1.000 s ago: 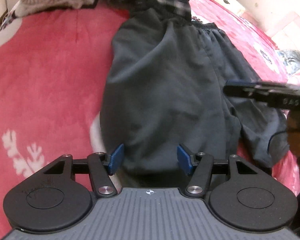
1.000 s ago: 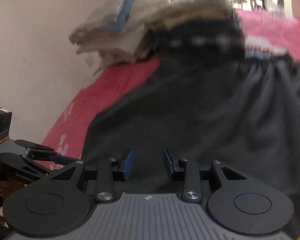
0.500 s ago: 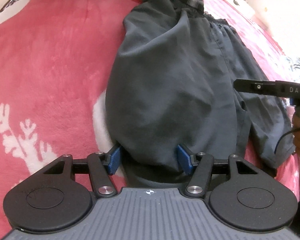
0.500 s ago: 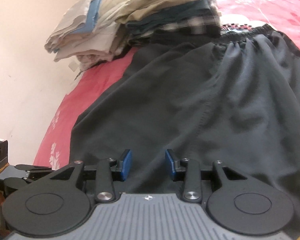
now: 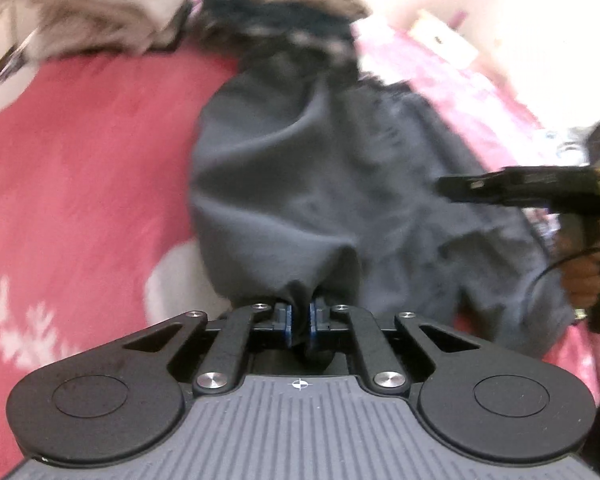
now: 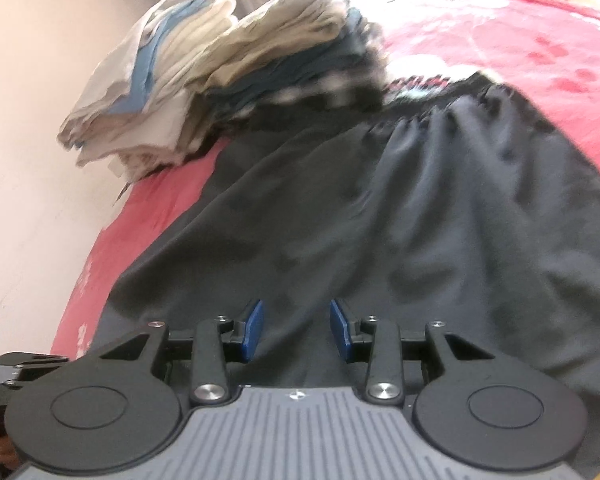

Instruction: Fold clothes

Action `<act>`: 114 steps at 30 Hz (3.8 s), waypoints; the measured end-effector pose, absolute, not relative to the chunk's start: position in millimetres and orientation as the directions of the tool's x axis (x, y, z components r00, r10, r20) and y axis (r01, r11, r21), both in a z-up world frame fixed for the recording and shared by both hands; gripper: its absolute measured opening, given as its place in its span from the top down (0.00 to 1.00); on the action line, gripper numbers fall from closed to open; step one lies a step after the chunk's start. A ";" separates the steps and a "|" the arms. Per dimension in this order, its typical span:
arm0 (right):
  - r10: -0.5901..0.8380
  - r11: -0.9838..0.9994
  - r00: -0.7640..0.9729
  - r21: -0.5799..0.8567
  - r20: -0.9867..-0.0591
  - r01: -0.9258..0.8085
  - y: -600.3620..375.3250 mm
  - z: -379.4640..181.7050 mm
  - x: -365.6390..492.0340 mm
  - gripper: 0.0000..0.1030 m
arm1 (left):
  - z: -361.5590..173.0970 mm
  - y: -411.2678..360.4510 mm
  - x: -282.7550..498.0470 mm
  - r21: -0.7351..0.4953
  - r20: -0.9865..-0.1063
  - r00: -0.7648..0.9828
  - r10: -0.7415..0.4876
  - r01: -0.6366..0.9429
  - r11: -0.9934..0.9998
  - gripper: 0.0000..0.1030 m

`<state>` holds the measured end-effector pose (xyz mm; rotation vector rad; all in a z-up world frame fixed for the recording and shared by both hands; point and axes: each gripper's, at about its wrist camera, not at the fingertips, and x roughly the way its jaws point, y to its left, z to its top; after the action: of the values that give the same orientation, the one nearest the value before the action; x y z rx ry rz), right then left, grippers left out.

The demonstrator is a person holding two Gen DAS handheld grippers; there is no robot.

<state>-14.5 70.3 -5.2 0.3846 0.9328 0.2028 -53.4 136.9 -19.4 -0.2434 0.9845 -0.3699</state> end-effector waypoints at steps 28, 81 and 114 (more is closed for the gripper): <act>0.329 0.936 0.463 0.220 -0.823 -0.275 104.4 -46.8 34.7 0.63 | -13.0 26.3 -60.7 -0.091 -0.727 0.456 -0.514 0.678 0.730 0.43; 0.391 0.891 0.294 0.280 -0.872 -0.356 76.7 -28.7 -33.8 0.80 | -27.4 29.2 -4.2 -0.086 -0.733 0.524 -0.434 0.562 0.823 0.46; 0.669 0.681 0.234 0.454 -0.706 -0.575 161.7 24.0 -25.4 0.76 | 28.0 245.3 -56.3 -0.181 -0.821 0.559 -0.118 -0.058 0.982 1.00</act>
<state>-25.4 161.7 24.0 0.1066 1.0256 0.8558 -56.3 245.3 28.0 -0.1953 0.9788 -0.0358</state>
